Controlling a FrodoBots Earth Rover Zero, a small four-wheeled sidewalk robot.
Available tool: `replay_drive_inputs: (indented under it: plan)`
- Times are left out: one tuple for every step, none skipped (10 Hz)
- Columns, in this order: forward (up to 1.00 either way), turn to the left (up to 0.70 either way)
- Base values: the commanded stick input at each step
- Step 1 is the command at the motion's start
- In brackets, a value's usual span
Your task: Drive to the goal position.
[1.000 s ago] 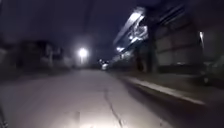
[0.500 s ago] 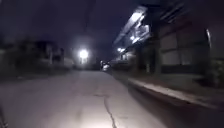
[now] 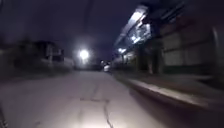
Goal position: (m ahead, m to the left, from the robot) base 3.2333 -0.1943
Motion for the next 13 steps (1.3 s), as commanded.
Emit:
replay_drive_inputs:
  plan:
    - [0.70, 0.00]
    - [0.70, 0.00]
    - [0.70, 0.00]
    - [0.70, 0.00]
    - [0.70, 0.00]
    - [0.70, 0.00]
    - [0.70, 0.00]
    - [0.70, 0.00]
    - [0.70, 0.00]
    - [0.70, 0.00]
    - [0.70, 0.00]
    - [0.70, 0.00]
    - [0.70, 0.00]
